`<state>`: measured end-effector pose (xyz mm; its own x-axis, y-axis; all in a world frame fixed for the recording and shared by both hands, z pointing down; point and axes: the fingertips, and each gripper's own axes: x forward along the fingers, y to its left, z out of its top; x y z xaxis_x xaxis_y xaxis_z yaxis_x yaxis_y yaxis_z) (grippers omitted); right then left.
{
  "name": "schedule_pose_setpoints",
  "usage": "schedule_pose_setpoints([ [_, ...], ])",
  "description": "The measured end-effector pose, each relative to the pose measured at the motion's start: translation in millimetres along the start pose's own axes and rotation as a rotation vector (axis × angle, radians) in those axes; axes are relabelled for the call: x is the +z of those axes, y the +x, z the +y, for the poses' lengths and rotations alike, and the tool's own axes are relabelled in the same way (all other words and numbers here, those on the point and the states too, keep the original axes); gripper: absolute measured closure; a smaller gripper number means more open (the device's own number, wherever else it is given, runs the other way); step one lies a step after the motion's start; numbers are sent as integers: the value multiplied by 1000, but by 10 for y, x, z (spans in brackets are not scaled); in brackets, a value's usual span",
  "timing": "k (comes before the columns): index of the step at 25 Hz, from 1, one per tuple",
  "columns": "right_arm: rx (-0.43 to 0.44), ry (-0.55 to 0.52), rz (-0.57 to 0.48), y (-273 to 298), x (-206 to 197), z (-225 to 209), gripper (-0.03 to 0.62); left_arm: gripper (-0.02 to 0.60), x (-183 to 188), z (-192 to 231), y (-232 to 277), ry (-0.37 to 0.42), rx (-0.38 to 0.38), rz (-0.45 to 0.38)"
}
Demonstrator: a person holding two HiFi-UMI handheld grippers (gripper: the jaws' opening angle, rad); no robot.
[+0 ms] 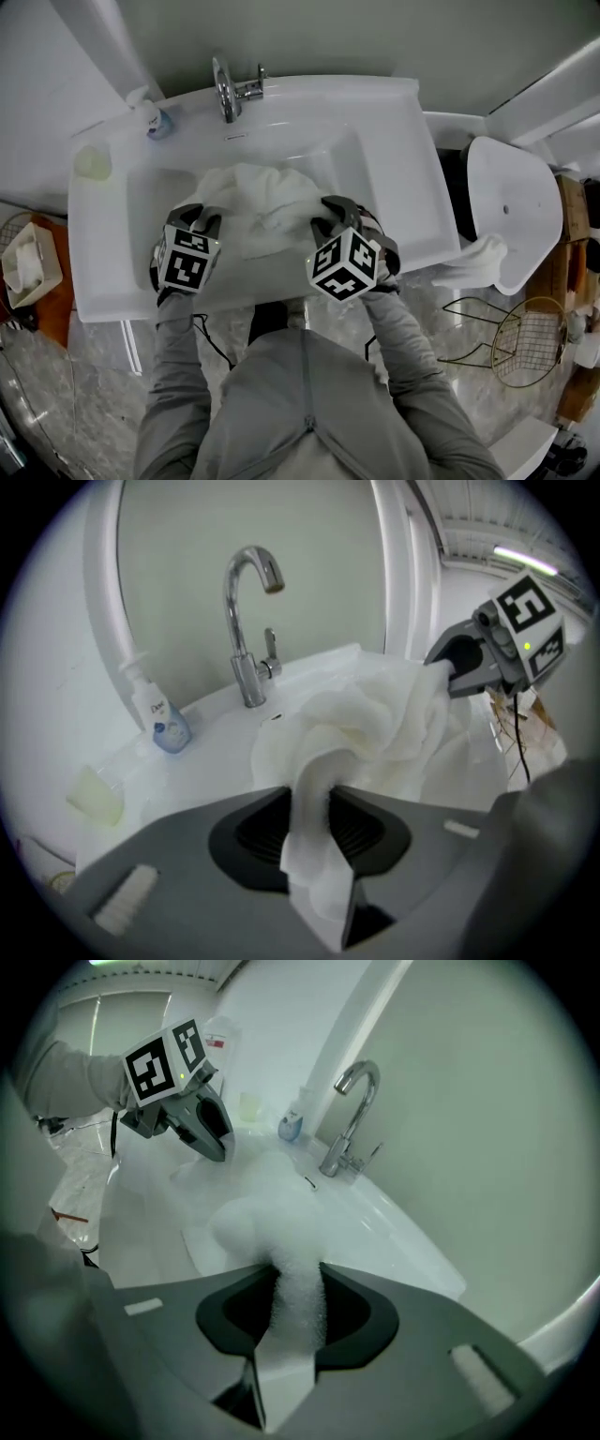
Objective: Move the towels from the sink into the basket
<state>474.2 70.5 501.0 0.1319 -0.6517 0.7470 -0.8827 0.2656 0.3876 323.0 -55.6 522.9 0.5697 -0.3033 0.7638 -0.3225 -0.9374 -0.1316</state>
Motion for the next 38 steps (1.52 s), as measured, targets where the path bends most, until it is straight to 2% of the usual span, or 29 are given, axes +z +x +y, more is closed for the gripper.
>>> schedule_pose_setpoints([
  [3, -32, -13, -62, -272, 51, 34, 490, 411, -51, -111, -315, -42, 42, -23],
  [9, -63, -41, -169, -677, 223, 204, 490, 411, -124, -237, -862, -47, 125, -69],
  [22, -83, -84, -383, -1430, 702, 584, 490, 411, -350, -395, -2077, -107, 302, -175],
  [26, -66, -109, -452, -1643, 891, 728, 490, 411, -447, -408, -2433, -122, 368, -191],
  [32, 5, -157, -544, -1829, 1254, 1067, 488, 411, -779, -361, -2951, -175, 471, -192],
  [38, 87, -222, -629, -1941, 1636, 1639, 488, 411, -1271, -296, -3480, -240, 581, -189],
])
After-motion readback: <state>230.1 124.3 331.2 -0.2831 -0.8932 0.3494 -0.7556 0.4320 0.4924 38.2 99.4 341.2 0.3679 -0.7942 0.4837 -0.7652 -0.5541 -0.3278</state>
